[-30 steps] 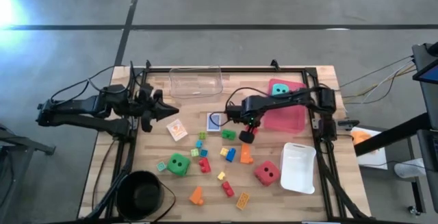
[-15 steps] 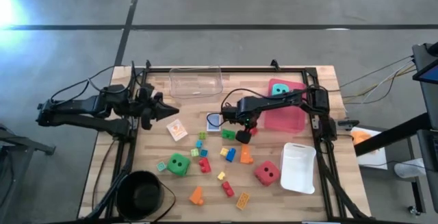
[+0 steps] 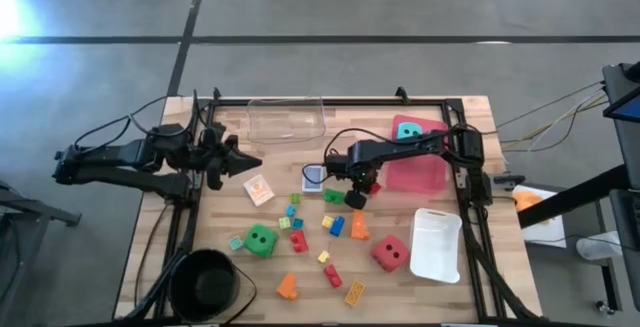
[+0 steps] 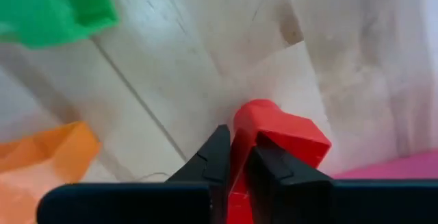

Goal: Pick & Place Toys
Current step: Put the red game piece into the white bin

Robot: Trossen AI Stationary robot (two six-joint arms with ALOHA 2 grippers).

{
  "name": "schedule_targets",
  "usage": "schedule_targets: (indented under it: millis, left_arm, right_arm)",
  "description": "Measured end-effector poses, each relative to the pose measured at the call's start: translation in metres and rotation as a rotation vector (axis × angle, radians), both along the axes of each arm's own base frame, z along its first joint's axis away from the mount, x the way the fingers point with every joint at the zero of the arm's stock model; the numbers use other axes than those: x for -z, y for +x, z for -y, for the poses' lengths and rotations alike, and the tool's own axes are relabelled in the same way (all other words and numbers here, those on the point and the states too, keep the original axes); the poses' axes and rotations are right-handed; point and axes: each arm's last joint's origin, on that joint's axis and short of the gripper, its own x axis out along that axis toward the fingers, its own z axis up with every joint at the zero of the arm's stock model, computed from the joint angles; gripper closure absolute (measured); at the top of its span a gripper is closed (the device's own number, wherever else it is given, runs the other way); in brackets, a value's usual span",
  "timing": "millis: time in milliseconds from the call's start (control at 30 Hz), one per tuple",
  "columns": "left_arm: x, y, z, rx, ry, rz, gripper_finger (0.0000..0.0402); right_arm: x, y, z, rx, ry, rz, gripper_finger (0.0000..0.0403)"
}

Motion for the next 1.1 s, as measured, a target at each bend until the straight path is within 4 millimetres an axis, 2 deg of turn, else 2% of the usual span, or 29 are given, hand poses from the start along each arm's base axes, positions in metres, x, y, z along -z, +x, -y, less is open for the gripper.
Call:
schedule_targets:
  millis: [200,467,800,1100]
  left_arm:
    - [0.0,0.0,0.0,-0.004,0.0,0.0,0.0399]
    - [0.0,0.0,0.0,-0.004,0.0,0.0,0.0399]
    - [0.0,0.0,0.0,-0.007,0.001,0.002,0.0399]
    - [0.001,0.0,0.0,-0.006,0.019,-0.003,0.0399]
  right_arm:
    - [-0.019,-0.004,-0.001,0.007,0.003,0.056,0.0383]
    - [-0.056,-0.013,-0.005,0.084,0.097,0.17,0.0385]
    - [-0.112,-0.046,-0.026,0.286,0.134,0.31,0.0385]
    - [-0.133,-0.077,-0.041,0.554,0.169,0.289,0.0385]
